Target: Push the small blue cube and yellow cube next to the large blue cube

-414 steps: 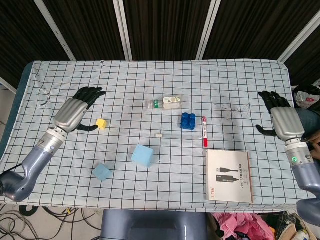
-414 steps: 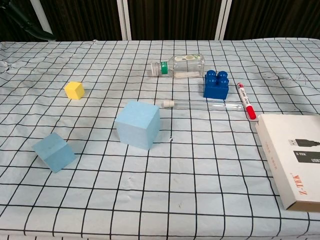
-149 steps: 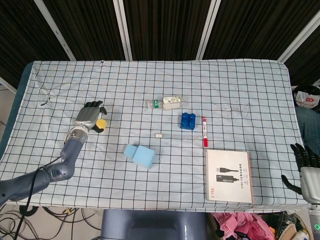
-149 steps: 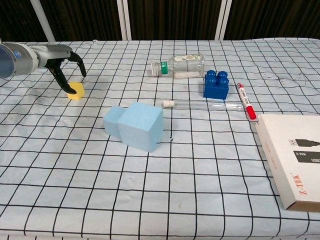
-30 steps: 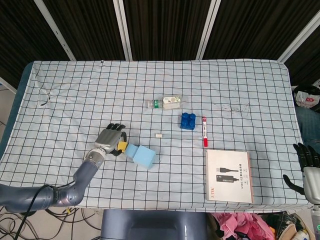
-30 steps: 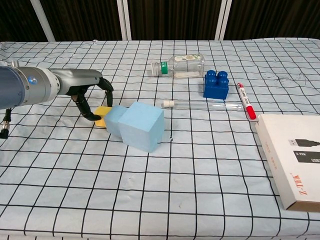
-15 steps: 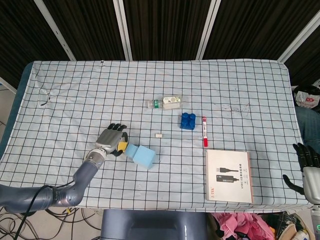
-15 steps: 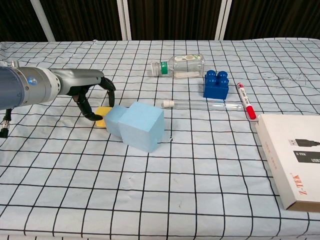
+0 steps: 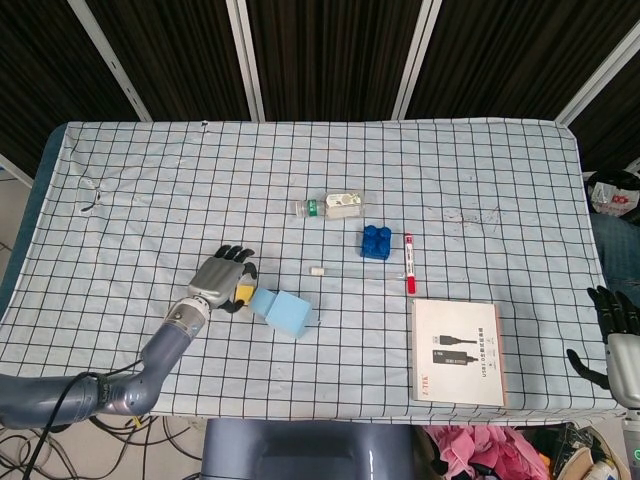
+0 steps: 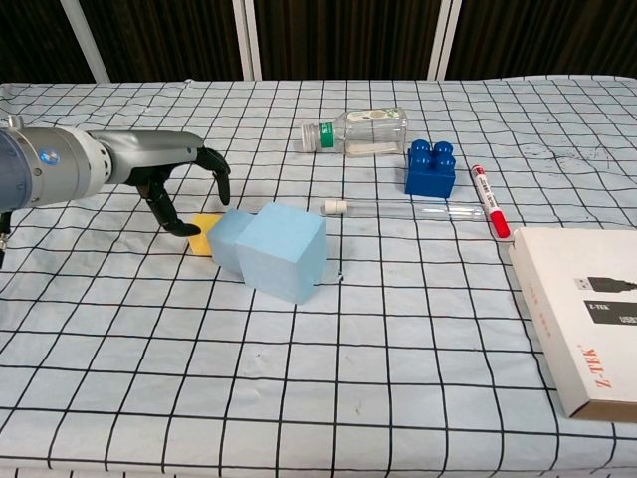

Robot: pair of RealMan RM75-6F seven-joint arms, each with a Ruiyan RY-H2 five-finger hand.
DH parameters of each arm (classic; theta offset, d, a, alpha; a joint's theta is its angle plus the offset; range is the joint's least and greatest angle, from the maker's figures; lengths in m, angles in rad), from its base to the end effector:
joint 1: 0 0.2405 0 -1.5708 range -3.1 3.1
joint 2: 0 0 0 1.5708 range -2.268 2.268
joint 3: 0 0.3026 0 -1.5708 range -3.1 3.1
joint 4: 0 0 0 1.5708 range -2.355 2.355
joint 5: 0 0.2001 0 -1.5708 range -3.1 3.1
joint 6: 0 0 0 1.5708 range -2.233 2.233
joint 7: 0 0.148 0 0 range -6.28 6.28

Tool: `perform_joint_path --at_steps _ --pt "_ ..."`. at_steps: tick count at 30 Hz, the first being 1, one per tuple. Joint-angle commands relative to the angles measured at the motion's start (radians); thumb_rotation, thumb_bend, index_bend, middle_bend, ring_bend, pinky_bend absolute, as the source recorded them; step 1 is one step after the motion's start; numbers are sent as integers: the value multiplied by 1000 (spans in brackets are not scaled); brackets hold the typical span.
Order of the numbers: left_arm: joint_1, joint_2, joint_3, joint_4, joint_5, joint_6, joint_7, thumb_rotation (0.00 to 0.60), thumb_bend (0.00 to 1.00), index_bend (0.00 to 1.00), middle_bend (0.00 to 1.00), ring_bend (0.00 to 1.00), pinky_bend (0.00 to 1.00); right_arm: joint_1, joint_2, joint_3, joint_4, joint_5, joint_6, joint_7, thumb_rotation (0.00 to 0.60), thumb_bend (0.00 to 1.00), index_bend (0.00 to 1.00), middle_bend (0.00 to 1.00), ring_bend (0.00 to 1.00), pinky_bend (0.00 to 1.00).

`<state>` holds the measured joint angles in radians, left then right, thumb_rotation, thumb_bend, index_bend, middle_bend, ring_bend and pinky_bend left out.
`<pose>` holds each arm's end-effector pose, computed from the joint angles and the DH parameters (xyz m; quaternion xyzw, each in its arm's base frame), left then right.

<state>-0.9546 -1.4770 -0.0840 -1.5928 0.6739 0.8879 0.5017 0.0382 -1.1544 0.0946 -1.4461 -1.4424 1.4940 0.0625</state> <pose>-0.1591 0.3911 -0.0104 -0.7674 -0.4275 -0.2640 0.3984 -0.3893 -0.1803 0.2049 0.5615 -0.3767 0.3645 0.6403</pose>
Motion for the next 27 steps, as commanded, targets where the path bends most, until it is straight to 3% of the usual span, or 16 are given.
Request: perform_joint_path --at_steps 1,6,17,27 --pt "19 30 12 -32 29 30 0 600 313 324 80 0 0 0 0 0 0 0 0 0 600 221 0 41 0 107" --pt "58 67 38 -55 63 73 -6 600 313 322 79 0 0 0 -1 1 0 1 0 -1 600 221 0 41 0 107" --pt "110 98 60 -43 142 -19 -125 600 313 314 79 0 0 3 -6 -2 -3 0 -6 -18 600 221 0 41 0 107" --pt "112 82 66 -29 132 -24 -101 600 313 313 79 0 0 0 -2 1 -1 1 0 -5 600 221 0 41 0 107"
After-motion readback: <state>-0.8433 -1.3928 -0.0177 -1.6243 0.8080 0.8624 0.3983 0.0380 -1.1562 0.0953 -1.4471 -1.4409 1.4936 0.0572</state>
